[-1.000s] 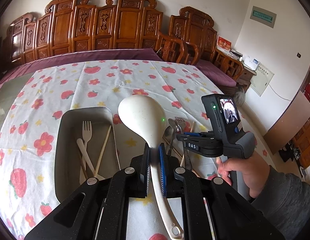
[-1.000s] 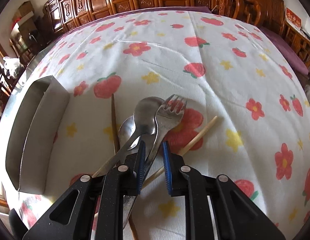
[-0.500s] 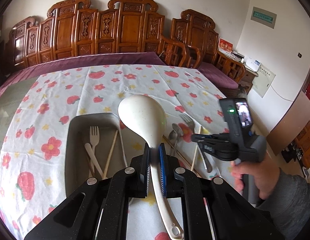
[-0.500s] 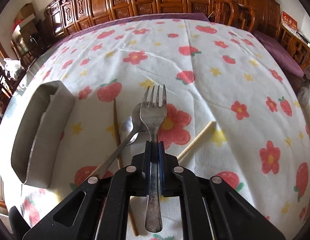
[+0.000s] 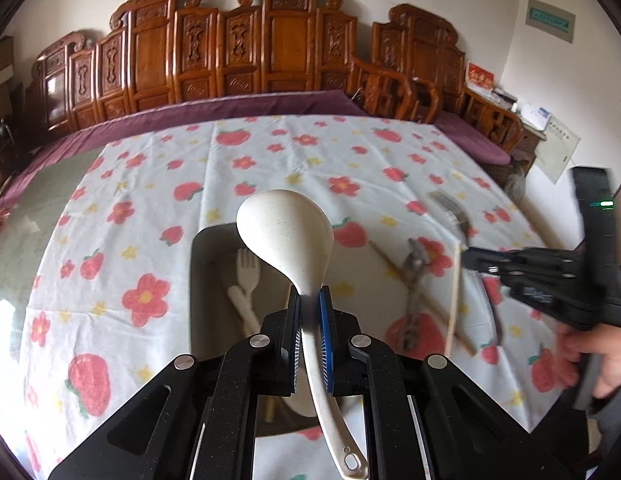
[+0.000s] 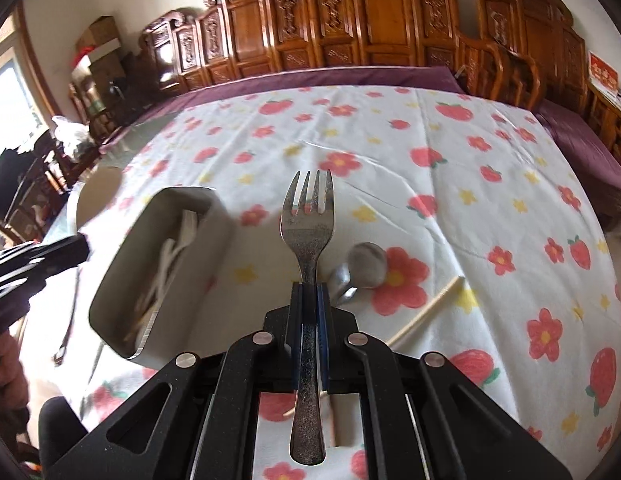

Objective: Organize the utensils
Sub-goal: 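Lower the white ladle into the metal tray and open the left tool while the right tool holds the fork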

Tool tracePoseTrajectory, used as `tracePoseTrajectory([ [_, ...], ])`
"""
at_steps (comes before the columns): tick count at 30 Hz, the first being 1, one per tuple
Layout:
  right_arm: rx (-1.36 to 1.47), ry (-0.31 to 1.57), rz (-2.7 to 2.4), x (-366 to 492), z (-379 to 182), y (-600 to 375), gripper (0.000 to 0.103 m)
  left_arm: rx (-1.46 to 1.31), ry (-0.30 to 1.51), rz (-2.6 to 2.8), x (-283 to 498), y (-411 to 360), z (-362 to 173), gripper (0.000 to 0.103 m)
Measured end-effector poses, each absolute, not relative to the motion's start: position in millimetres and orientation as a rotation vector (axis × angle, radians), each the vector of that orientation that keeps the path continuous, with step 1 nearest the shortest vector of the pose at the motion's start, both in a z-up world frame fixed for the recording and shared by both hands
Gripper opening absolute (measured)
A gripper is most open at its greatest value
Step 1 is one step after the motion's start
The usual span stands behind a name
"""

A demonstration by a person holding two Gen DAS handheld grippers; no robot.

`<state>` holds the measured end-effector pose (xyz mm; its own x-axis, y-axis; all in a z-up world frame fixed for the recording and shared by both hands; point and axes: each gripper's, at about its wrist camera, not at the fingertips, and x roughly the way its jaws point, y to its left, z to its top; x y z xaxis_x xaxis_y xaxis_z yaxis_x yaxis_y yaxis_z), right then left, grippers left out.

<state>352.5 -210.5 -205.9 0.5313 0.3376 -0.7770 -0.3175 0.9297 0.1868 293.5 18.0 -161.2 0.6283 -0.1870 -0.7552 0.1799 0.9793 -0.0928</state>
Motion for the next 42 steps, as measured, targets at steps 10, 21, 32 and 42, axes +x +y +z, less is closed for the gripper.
tracePoseTrajectory([
  [10,0.005,0.899,0.451,333.8,-189.8,-192.3,0.008,0.011,0.933,-0.153,319.7,43.0,-188.7,0.008],
  [21,0.015,0.887,0.466,325.6,-184.8,-198.2,0.008,0.068,1.021,-0.141,342.4,35.6,-221.4,0.008],
  [32,0.027,0.889,0.481,322.9,-186.2,-198.1,0.008,0.078,1.050,-0.154,348.9,23.6,-234.1,0.008],
  [42,0.018,0.893,0.480,319.0,-188.8,-192.2,0.008,0.062,1.012,-0.146,339.5,31.3,-218.1,0.022],
])
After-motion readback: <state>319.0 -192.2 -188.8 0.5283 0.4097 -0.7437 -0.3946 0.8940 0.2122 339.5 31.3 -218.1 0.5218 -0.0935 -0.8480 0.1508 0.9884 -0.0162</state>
